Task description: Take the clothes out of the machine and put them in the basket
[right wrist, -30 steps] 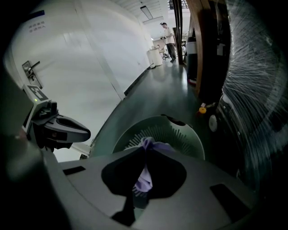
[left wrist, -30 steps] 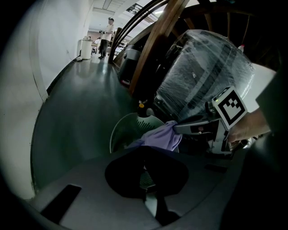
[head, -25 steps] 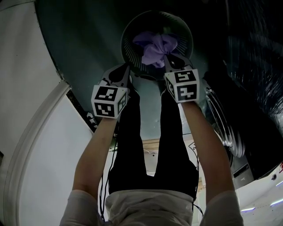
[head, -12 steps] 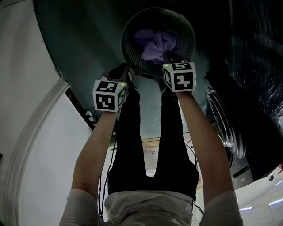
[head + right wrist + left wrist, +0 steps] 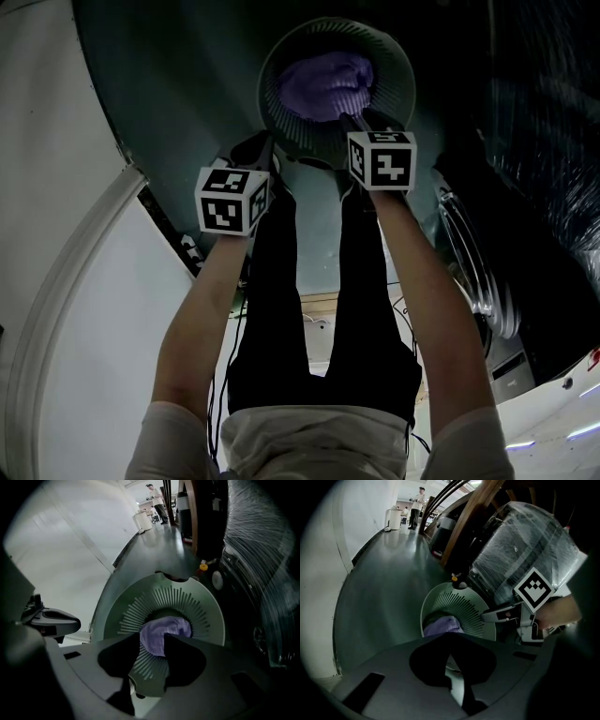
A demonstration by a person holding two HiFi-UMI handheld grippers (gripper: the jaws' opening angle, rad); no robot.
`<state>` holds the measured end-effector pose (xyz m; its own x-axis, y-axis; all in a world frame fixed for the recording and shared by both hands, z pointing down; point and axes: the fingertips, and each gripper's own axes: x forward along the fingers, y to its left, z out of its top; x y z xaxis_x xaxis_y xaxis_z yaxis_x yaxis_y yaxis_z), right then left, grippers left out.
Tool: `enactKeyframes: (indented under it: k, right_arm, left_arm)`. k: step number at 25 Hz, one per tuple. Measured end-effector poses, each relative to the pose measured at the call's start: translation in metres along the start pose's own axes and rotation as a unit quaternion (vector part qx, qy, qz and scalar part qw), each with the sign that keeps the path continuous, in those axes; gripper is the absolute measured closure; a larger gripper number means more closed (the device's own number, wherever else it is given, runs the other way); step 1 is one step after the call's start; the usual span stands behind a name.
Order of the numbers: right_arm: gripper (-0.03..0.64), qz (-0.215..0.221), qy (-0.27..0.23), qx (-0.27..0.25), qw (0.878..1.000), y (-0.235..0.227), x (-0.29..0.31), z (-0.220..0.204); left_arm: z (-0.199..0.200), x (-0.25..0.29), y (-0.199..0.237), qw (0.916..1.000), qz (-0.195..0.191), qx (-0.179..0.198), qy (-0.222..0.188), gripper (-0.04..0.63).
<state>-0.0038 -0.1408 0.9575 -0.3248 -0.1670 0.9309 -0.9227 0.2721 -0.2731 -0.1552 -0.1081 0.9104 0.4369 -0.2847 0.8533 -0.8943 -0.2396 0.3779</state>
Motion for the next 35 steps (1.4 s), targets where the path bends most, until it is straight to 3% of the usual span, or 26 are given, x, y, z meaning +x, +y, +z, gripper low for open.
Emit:
enactKeyframes:
  k: [14,21,26,35]
  right_arm:
    - [0.479,0.016,0.003,0.004,1.0,0.012,-0.002,-0.007]
    - [0.533,0.017,0.007,0.015,1.0,0.017,-0.005,-0.01]
    - [0.607,0.011,0.001,0.03,0.999,0.016,-0.008,-0.01]
    - [0.609,0.021,-0.012,0.054,0.998,0.022,-0.016,-0.014]
  left_arm:
    - [-0.002,-0.001,-0.001,1.0,0.006,0.0,0.0,0.575]
    - [0.0,-0.004,0.002,0.9999,0.009,0.003,-0.005,0.575]
    - [-0.001,-0.004,0.0,0.9999,0.009,0.002,-0.005,0.575]
    - [0.0,-0.01,-0.001,0.9999,0.011,0.004,-0.009,0.575]
